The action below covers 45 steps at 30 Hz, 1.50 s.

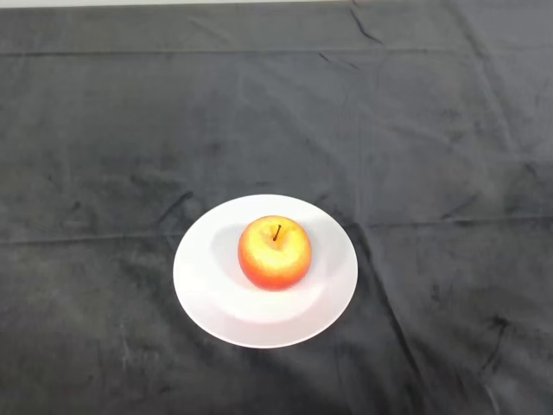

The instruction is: Move the apple to the plate

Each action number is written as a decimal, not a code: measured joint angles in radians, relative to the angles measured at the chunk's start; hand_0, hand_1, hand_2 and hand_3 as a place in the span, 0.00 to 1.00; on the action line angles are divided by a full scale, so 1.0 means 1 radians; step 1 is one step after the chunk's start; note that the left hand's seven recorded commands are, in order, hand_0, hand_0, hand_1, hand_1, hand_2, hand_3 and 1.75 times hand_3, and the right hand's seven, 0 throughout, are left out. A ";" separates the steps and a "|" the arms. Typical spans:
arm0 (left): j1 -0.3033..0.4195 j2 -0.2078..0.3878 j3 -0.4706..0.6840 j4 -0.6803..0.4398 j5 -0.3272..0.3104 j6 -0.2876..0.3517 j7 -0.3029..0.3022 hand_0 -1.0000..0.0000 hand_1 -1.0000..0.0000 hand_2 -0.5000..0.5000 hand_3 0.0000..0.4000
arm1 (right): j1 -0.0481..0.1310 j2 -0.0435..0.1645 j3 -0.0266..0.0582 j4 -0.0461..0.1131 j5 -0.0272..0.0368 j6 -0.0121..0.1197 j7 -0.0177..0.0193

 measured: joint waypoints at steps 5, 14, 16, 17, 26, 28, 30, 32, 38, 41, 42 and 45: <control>-0.002 0.000 0.000 0.004 0.000 0.000 -0.007 1.00 1.00 0.50 0.00 | 0.000 0.000 0.0000 0.000 0.0000 0.000 0.0000; -0.006 0.000 0.000 0.040 0.000 -0.007 -0.020 1.00 1.00 0.50 0.00 | 0.000 0.000 0.0000 0.000 0.0000 0.000 0.0000; -0.006 0.000 0.001 0.040 0.000 -0.007 -0.023 1.00 1.00 0.50 0.00 | 0.000 0.000 0.0000 0.000 0.0000 0.000 0.0000; -0.007 0.000 0.002 0.040 0.000 -0.007 -0.025 1.00 1.00 0.50 0.00 | 0.000 0.000 0.0000 0.000 0.0000 0.000 0.0000; -0.009 0.000 0.003 0.043 0.000 -0.007 -0.036 1.00 1.00 0.50 0.00 | 0.000 0.000 0.0000 0.000 0.0000 0.000 0.0000; -0.009 0.000 0.003 0.043 0.000 -0.007 -0.036 1.00 1.00 0.50 0.00 | 0.000 0.000 0.0000 0.000 0.0000 0.000 0.0000; -0.009 0.000 0.003 0.044 0.000 -0.007 -0.036 1.00 1.00 0.50 0.00 | 0.000 0.000 0.0000 0.000 0.0000 0.000 0.0000; -0.009 0.000 0.003 0.044 0.000 -0.007 -0.037 1.00 1.00 0.50 0.00 | 0.000 0.000 0.0000 0.000 0.0000 0.000 0.0000; -0.012 0.000 0.005 0.066 0.000 -0.009 -0.045 1.00 1.00 0.50 0.00 | 0.000 0.000 0.0000 0.000 0.0000 0.000 0.0000; -0.012 0.000 0.005 0.077 0.000 -0.009 -0.046 1.00 1.00 0.50 0.00 | 0.000 0.000 -0.0001 0.000 0.0000 0.000 0.0000; -0.012 0.000 0.005 0.077 0.000 -0.009 -0.046 1.00 1.00 0.50 0.00 | 0.000 0.000 0.0000 0.000 0.0000 0.000 0.0000; -0.012 0.000 0.006 0.077 0.000 -0.009 -0.046 1.00 1.00 0.50 0.00 | 0.000 0.000 0.0000 0.000 0.0000 0.000 0.0000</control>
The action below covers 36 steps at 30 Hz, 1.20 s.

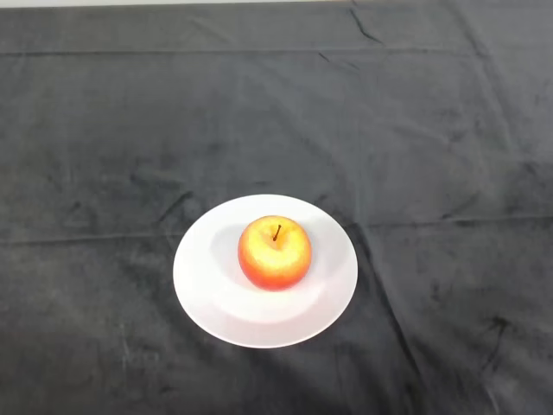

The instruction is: Move the apple to the plate

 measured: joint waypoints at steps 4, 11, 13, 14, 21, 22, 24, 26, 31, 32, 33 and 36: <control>-0.001 0.000 0.000 0.000 0.000 0.000 0.000 1.00 1.00 0.50 0.00 | 0.000 0.000 0.0000 0.000 0.0000 0.000 0.0000; -0.001 0.000 0.001 0.000 0.000 0.000 -0.009 1.00 1.00 0.50 0.00 | 0.000 0.000 0.0000 0.000 0.0000 0.000 0.0000; -0.001 0.000 0.001 0.000 0.000 0.000 -0.009 1.00 1.00 0.50 0.00 | 0.000 0.000 0.0000 0.000 0.0000 0.000 0.0000; -0.001 0.000 0.001 0.000 0.000 0.000 -0.009 1.00 1.00 0.50 0.00 | 0.000 0.000 0.0000 0.000 0.0000 0.000 0.0000; -0.002 0.000 0.001 0.000 0.000 0.000 -0.009 1.00 1.00 0.50 0.00 | 0.000 0.000 0.0000 0.000 0.0000 0.000 0.0000; -0.002 0.000 0.001 0.000 0.000 0.000 -0.009 1.00 1.00 0.50 0.00 | 0.000 0.000 0.0000 0.000 0.0000 0.000 0.0000; -0.002 0.000 0.001 0.000 0.000 0.000 -0.009 1.00 1.00 0.50 0.00 | 0.000 0.000 0.0000 0.000 0.0000 0.000 0.0000; -0.002 0.000 0.001 0.000 0.000 0.000 -0.009 1.00 1.00 0.50 0.00 | 0.000 0.000 0.0000 0.000 0.0000 0.000 0.0000; -0.002 0.000 0.001 0.000 0.001 0.000 -0.009 1.00 1.00 0.50 0.00 | 0.000 0.000 0.0000 0.000 0.0000 0.000 0.0000; -0.002 0.000 0.001 0.000 0.001 0.000 -0.009 1.00 1.00 0.50 0.00 | 0.000 0.000 0.0000 0.000 0.0000 0.000 0.0000; -0.003 0.000 0.001 0.000 0.001 0.000 -0.009 1.00 1.00 0.50 0.00 | 0.000 0.000 0.0000 0.000 0.0000 0.000 0.0000; -0.003 0.000 0.001 0.000 0.001 0.000 -0.009 1.00 1.00 0.50 0.00 | 0.000 0.000 0.0000 0.000 0.0000 0.000 0.0000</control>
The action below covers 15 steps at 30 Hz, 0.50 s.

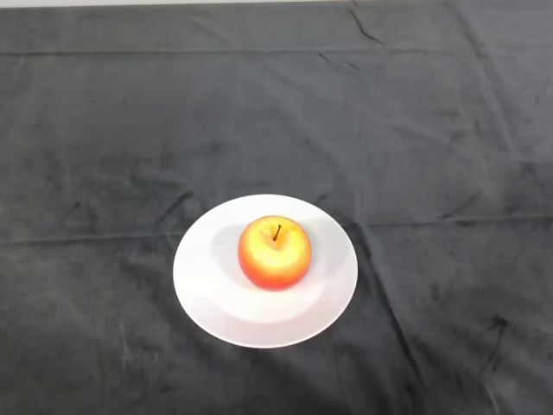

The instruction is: Move the apple to the plate

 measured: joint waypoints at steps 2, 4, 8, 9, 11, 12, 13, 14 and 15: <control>0.000 0.000 0.000 0.000 0.000 0.000 0.000 1.00 1.00 0.50 0.00 | 0.000 0.000 0.0000 0.000 0.0000 0.000 0.0000; 0.000 0.000 0.000 0.000 0.000 0.000 0.000 1.00 1.00 0.50 0.00 | 0.000 0.000 0.0000 0.000 0.0000 0.000 0.0000; 0.000 0.000 0.000 0.000 0.000 0.000 0.000 1.00 1.00 0.50 0.00 | 0.000 0.000 0.0000 0.000 0.0000 0.000 0.0000; 0.000 0.000 0.000 0.000 0.000 0.000 0.000 1.00 1.00 0.50 0.00 | 0.000 0.000 0.0000 0.000 0.0000 0.000 0.0000; 0.000 0.000 0.000 0.000 0.000 0.000 0.000 1.00 1.00 0.50 0.00 | 0.000 0.000 0.0000 0.000 0.0000 0.000 0.0000; 0.000 0.000 0.000 0.000 0.000 0.000 0.000 1.00 1.00 0.50 0.00 | 0.000 0.000 0.0000 0.000 0.0000 0.000 0.0000; 0.000 0.000 0.000 0.000 0.000 0.000 0.000 1.00 1.00 0.50 0.00 | 0.000 0.000 0.0000 0.000 0.0000 0.000 0.0000; 0.000 0.000 0.000 0.000 0.000 0.000 0.000 1.00 1.00 0.50 0.00 | 0.000 0.000 0.0000 0.000 0.0000 0.000 0.0000; 0.000 0.000 0.000 0.000 0.000 0.000 0.000 1.00 1.00 0.50 0.00 | 0.000 0.000 0.0000 0.000 0.0000 0.000 0.0000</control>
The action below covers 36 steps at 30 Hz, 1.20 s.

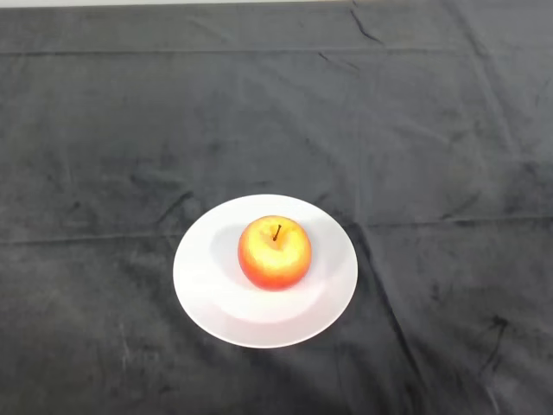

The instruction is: Move the apple to the plate

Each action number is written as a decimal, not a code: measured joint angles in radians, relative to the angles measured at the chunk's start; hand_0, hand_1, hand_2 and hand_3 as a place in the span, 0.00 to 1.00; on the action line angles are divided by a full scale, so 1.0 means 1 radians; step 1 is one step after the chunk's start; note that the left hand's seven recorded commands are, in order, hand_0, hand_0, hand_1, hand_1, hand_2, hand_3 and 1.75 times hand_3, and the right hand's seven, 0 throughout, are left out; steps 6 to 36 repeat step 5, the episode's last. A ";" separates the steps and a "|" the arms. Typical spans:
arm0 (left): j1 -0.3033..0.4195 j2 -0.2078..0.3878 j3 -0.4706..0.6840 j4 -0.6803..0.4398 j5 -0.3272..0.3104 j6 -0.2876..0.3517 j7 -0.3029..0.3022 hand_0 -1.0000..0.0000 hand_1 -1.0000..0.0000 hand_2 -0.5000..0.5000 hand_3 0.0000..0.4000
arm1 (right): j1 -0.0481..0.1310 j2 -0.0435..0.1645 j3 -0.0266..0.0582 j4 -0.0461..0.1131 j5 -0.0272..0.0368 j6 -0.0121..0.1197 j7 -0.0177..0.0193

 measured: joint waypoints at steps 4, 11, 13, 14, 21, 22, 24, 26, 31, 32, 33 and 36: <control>0.000 0.000 0.000 0.000 0.000 0.000 0.000 1.00 1.00 0.50 0.00 | 0.000 0.000 0.0000 0.000 0.0000 0.000 0.0000; 0.000 0.000 0.000 0.000 0.000 0.000 0.000 1.00 1.00 0.50 0.00 | 0.000 0.000 0.0000 0.000 0.0000 0.000 0.0000; 0.000 0.000 0.000 0.000 0.000 0.000 0.000 1.00 1.00 0.50 0.00 | 0.000 0.000 0.0000 0.000 0.0000 0.000 0.0000; 0.000 0.000 0.000 0.000 0.000 0.000 0.000 1.00 1.00 0.50 0.00 | 0.000 0.000 0.0000 0.000 0.0000 0.000 0.0000; 0.000 0.000 0.000 0.000 0.000 0.000 0.000 1.00 1.00 0.50 0.00 | 0.000 0.000 0.0000 0.000 0.0000 0.000 0.0000; 0.000 0.000 0.000 0.000 0.000 0.000 0.000 1.00 1.00 0.50 0.00 | 0.000 0.000 0.0000 0.000 0.0000 0.000 0.0000; 0.000 0.000 0.000 0.000 0.000 0.000 0.000 1.00 1.00 0.50 0.00 | 0.000 0.000 0.0000 0.000 0.0000 0.000 0.0000; 0.000 0.000 0.000 0.000 0.000 0.000 0.000 1.00 1.00 0.50 0.00 | 0.000 0.000 0.0000 0.000 0.0000 0.000 0.0000; 0.000 0.000 0.000 0.000 0.000 0.000 0.000 1.00 1.00 0.50 0.00 | 0.000 0.000 0.0000 0.000 0.0000 0.000 0.0000; 0.000 0.000 0.000 0.000 0.000 0.000 0.000 1.00 1.00 0.50 0.00 | 0.000 0.000 0.0000 0.000 0.0000 0.000 0.0000; 0.000 0.000 0.000 0.000 0.000 0.000 0.000 1.00 1.00 0.50 0.00 | 0.000 0.000 0.0000 0.000 0.0000 0.000 0.0000; 0.000 0.000 0.000 0.000 0.000 0.000 0.000 1.00 1.00 0.50 0.00 | 0.000 0.000 0.0000 0.000 0.0000 0.000 0.0000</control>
